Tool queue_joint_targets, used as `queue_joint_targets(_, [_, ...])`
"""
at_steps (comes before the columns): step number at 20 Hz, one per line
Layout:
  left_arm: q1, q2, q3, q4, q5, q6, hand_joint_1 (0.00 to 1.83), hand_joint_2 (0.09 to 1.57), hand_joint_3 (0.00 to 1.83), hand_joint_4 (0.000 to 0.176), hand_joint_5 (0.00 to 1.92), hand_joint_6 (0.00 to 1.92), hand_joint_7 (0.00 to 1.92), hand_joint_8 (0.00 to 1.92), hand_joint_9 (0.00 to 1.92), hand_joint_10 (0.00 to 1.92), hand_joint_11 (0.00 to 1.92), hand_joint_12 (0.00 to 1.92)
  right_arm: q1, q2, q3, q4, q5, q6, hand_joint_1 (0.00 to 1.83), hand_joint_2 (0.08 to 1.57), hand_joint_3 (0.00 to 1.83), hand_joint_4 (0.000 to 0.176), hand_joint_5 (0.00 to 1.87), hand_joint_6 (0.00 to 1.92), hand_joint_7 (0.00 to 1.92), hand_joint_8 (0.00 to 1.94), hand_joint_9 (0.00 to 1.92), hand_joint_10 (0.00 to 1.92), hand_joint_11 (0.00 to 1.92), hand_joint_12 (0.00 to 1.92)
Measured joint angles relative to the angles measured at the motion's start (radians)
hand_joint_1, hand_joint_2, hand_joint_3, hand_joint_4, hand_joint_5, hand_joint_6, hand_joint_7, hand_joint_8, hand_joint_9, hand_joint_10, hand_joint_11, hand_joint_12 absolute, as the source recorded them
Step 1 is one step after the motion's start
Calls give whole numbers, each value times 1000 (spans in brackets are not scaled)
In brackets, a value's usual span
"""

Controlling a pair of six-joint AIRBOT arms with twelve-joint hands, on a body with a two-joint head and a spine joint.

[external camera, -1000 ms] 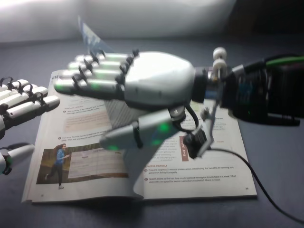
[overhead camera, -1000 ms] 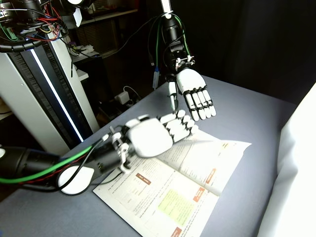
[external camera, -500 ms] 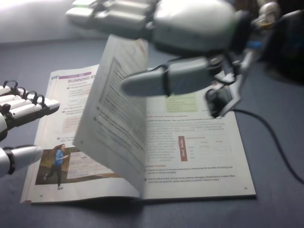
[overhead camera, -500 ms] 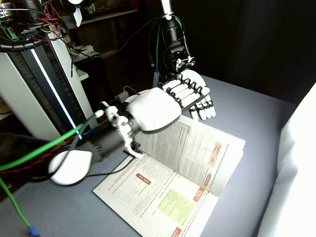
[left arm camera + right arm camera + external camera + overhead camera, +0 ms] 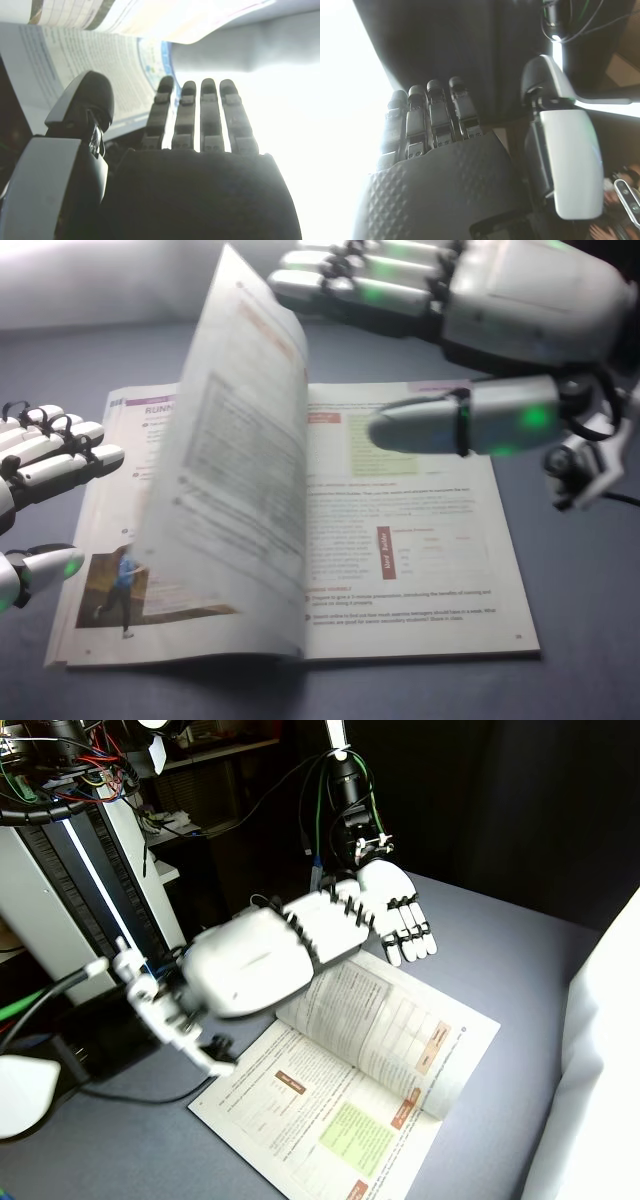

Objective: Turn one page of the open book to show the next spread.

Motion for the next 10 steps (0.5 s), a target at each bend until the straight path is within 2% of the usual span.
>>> queue_joint_targets(3, [0, 0, -1, 2, -5, 0, 90, 1500, 6, 0, 121, 3, 24, 2, 0, 0, 0, 0, -62, 58, -31, 8, -19, 2, 0, 1252, 2, 0, 0, 0, 0, 0, 0, 0, 0, 0])
queue_joint_targets(5, [10, 3, -4, -6, -8, 1, 176, 1491, 0, 0, 135, 5, 48, 4, 2, 1, 9, 7, -107, 105, -55, 39, -32, 4, 0, 1286, 16, 0, 0, 0, 0, 0, 0, 0, 0, 0])
queue_joint_targets(6, [18, 11, -15, -13, -7, 5, 261, 1474, 0, 0, 151, 8, 61, 6, 12, 4, 21, 16, -121, 119, -63, 50, -38, 3, 0, 1281, 13, 0, 0, 0, 0, 0, 0, 0, 0, 0])
queue_joint_targets(8, [52, 40, -34, -27, -29, 20, 286, 1466, 0, 0, 142, 2, 46, 0, 0, 0, 0, 1, -157, 149, -81, 74, -48, 3, 0, 1306, 24, 0, 0, 0, 0, 0, 0, 0, 0, 0])
queue_joint_targets(10, [97, 79, -61, -80, -68, 51, 321, 1473, 0, 0, 127, 0, 33, 0, 0, 0, 0, 0, -196, 177, -95, 116, -61, 1, 0, 1318, 26, 0, 0, 0, 0, 0, 0, 0, 0, 0])
